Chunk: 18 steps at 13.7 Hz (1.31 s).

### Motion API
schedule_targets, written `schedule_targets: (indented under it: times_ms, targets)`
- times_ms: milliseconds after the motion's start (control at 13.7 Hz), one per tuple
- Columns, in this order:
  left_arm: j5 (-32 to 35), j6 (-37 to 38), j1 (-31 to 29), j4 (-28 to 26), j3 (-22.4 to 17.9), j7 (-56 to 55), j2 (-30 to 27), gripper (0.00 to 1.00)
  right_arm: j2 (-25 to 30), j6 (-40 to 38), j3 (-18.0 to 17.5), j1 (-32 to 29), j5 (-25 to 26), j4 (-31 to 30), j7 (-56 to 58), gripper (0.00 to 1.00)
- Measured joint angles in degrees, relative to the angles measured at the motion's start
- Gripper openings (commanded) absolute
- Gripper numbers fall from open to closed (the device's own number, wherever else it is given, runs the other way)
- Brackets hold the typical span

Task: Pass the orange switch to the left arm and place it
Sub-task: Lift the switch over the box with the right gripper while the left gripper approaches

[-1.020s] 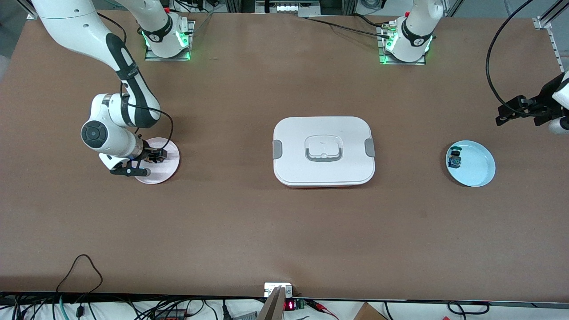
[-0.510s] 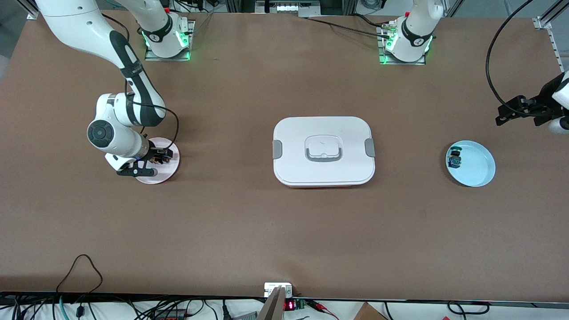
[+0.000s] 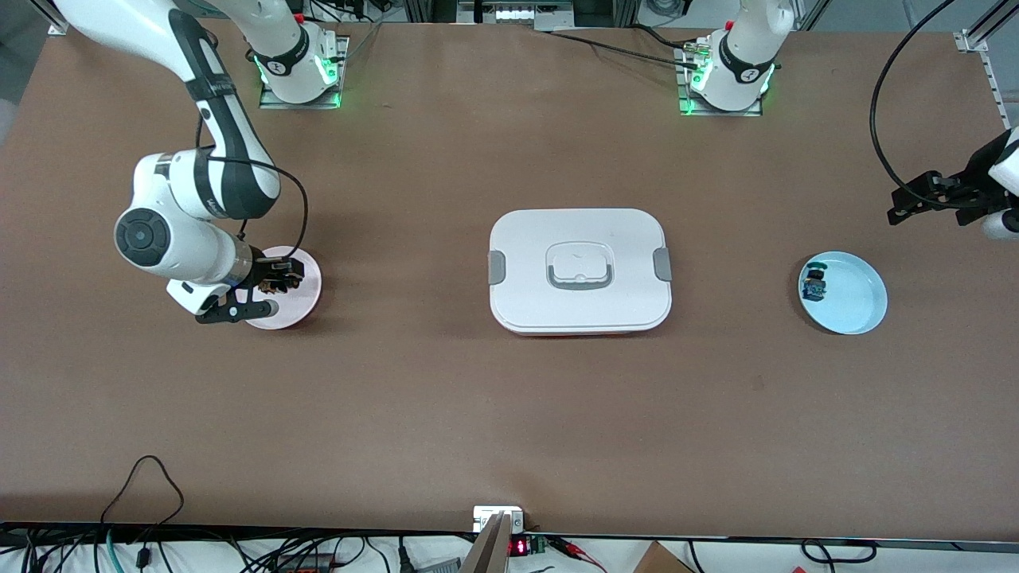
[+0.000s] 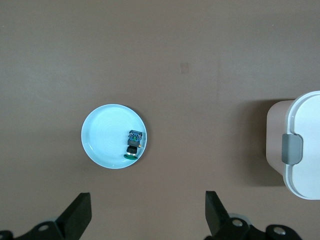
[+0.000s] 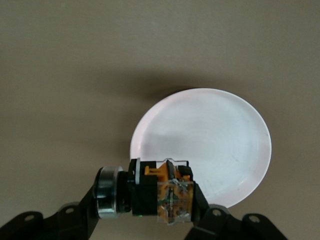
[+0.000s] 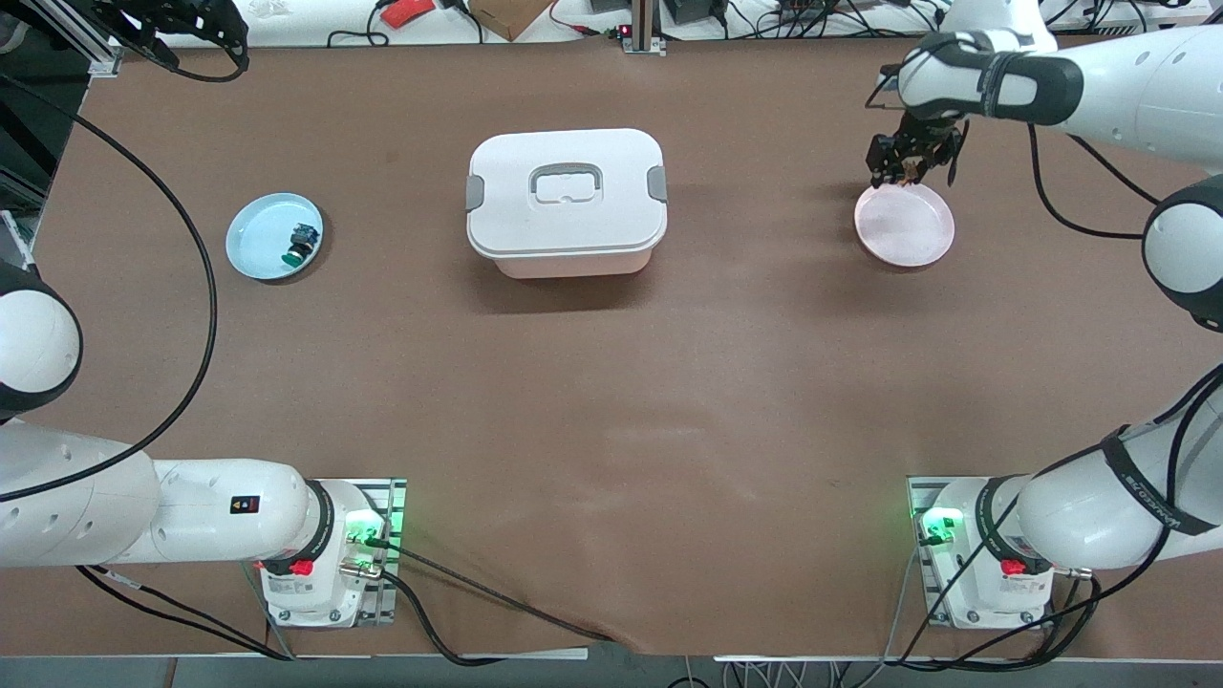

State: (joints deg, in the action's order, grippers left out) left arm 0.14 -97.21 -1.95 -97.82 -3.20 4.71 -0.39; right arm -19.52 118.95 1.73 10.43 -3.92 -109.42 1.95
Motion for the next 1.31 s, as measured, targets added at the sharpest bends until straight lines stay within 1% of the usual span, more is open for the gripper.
schedule_targets:
  times_ms: [219, 364, 656, 729, 875, 948, 1020, 1093, 1166, 1312]
  targets:
    - [0.0, 0.0, 0.0, 0.0, 0.0, 0.0, 0.0, 1.00, 1.2, -3.9, -2.6, 0.1, -1.2, 5.1, 1.6, 0.00]
    - [0.0, 0.1, 0.3, 0.3, 0.2, 0.0, 0.0, 1.00, 1.8, -4.2, -4.8, 0.1, -1.4, 7.2, 4.0, 0.00]
    - [0.0, 4.5, 0.8, 1.6, 0.7, 0.0, 0.3, 1.00, 3.4, -4.4, -9.8, 0.2, -1.9, 10.3, 9.3, 0.00]
    - [0.0, 5.0, 0.8, 1.8, 1.1, 0.0, 0.3, 1.00, 3.9, -4.5, -10.6, 0.2, -3.8, 10.5, 11.6, 0.00]
    - [-0.7, 5.8, 0.9, 2.0, 1.9, 0.0, 0.6, 1.00, 4.7, -4.7, -11.1, 0.3, -10.4, 10.6, 16.7, 0.00]
    - [-3.2, 6.1, 0.9, 2.2, 2.0, 0.0, 0.9, 1.00, 5.1, -4.7, -11.3, 0.4, -12.9, 10.6, 18.9, 0.00]
    - [-6.8, 7.0, 0.8, 2.4, 2.0, 0.0, 1.3, 1.00, 5.6, -4.8, -11.5, 0.7, -14.1, 10.7, 21.7, 0.00]
    - [-11.2, 9.6, 0.8, 2.6, 2.0, 0.0, 1.7, 1.00, 6.2, -5.0, -11.9, 1.0, -15.0, 10.7, 26.0, 0.00]
    - [-16.2, 12.6, 0.8, 2.8, 2.1, 0.0, 2.2, 1.00, 6.7, -5.2, -12.5, 1.3, -17.4, 10.7, 31.6, 0.00]
    - [-26.5, 17.1, 0.9, 2.9, 2.3, 0.0, 4.0, 1.00, 7.1, -5.4, -12.9, 1.7, -25.3, 10.7, 43.0, 0.00]
